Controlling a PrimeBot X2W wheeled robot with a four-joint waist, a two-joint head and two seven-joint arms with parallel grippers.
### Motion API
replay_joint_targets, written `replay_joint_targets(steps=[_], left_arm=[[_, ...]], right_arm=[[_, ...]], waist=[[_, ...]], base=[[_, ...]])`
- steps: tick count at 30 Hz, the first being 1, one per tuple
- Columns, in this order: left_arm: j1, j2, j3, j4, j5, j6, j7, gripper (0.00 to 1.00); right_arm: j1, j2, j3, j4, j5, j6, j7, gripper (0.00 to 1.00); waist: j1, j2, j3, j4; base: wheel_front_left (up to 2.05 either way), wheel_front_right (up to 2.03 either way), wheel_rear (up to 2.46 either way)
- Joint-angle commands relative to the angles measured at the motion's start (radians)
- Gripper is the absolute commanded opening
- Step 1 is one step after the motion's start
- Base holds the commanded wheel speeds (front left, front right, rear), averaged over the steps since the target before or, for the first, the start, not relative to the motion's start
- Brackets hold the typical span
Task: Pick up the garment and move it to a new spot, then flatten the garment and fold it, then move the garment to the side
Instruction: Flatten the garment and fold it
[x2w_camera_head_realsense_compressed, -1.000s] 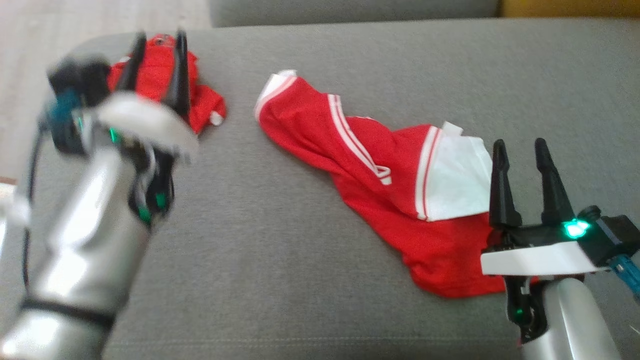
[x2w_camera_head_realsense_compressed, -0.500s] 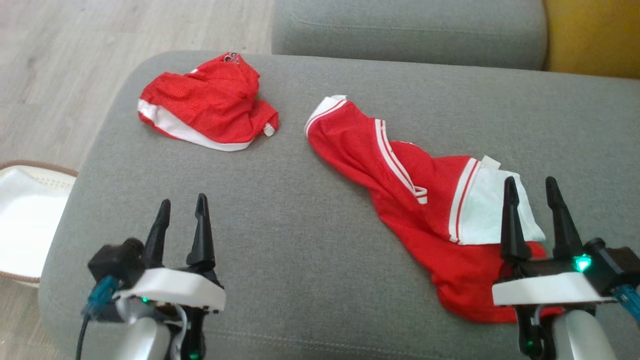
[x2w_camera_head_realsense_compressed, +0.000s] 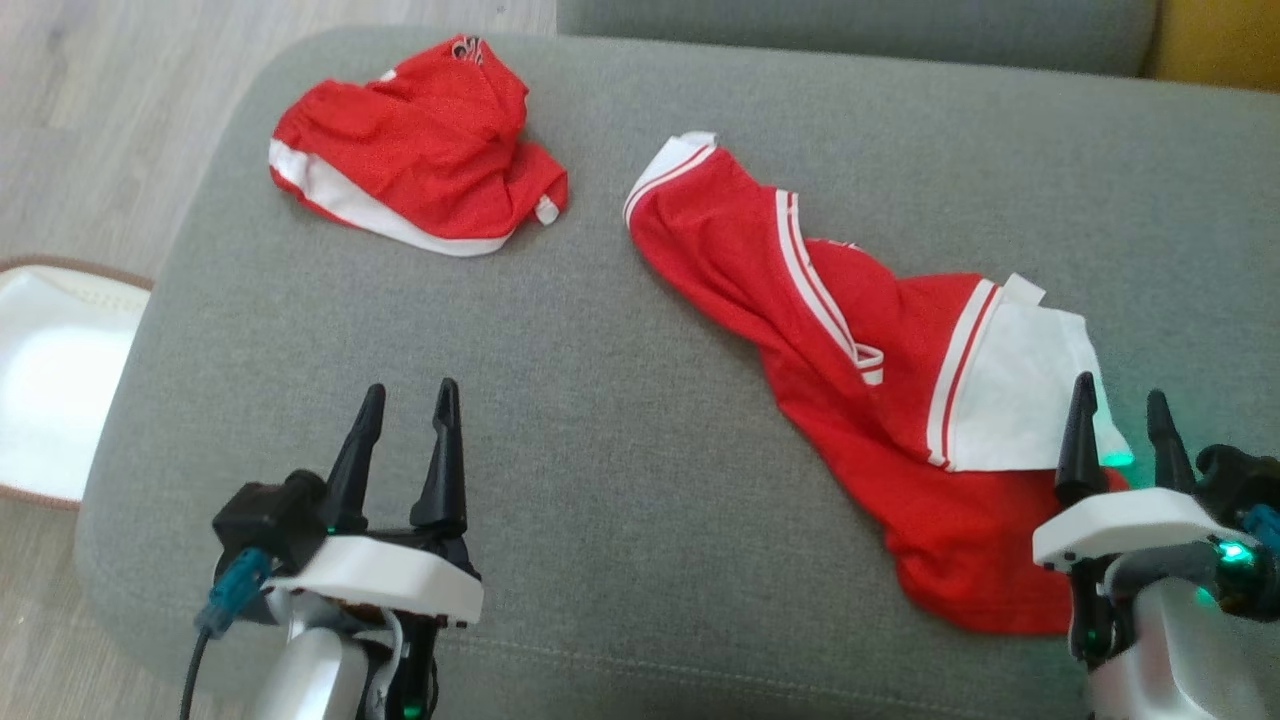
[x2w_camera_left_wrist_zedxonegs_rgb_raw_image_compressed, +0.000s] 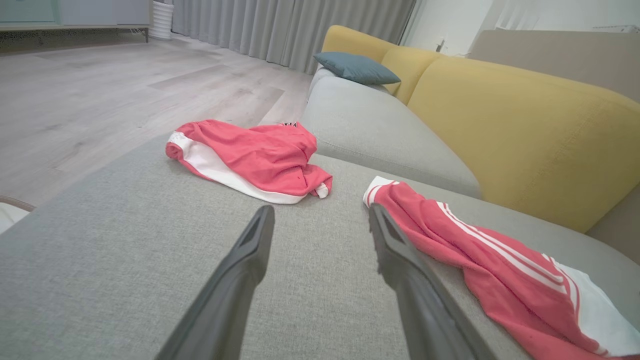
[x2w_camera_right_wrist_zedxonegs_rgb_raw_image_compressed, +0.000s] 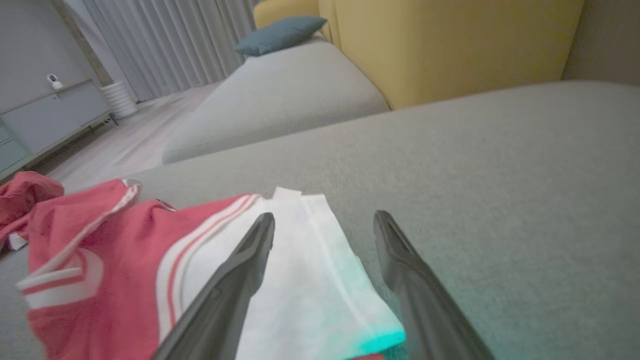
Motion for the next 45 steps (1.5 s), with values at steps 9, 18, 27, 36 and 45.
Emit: replay_joint_targets(steps=[9,18,27,36,45], left_arm=[[-0.072,-0.021,0.046,-0.009,0.040,-0.046,-0.005,1.00],[-0.081,-0.034,0.058,0.012,0.058,-0.061,-0.005,1.00],[-0.056,-0.039,0.045,0.023,0.056,-0.057,-0.005,1.00],[-0.028,-0.040,0.023,0.018,0.041,-0.039,-0.005,1.00],[0.003,-0.040,-0.002,0.011,0.019,-0.016,-0.005,1.00]], right_arm=[[-0.210,-0.003,-0.075,0.342,0.010,0.008,-0.015,1.00],[-0.264,-0.003,-0.019,0.343,0.079,0.008,-0.017,0.00],[-0.308,-0.003,-0.108,0.169,0.033,0.008,-0.017,0.00],[-0.505,-0.003,-0.183,0.094,0.006,0.008,-0.017,0.00],[-0.536,-0.003,0.287,0.113,0.424,0.008,-0.017,0.00]], waist=[[0.0000,0.0000,0.069,0.011],[0.0000,0.0000,0.052,-0.001],[0.0000,0.0000,-0.024,-0.003],[0.0000,0.0000,-0.092,0.012],[0.0000,0.0000,-0.132,0.039]], base=[[0.00,0.00,0.00],[0.00,0.00,0.00],[0.00,0.00,0.00],[0.00,0.00,0.00],[0.00,0.00,0.00]])
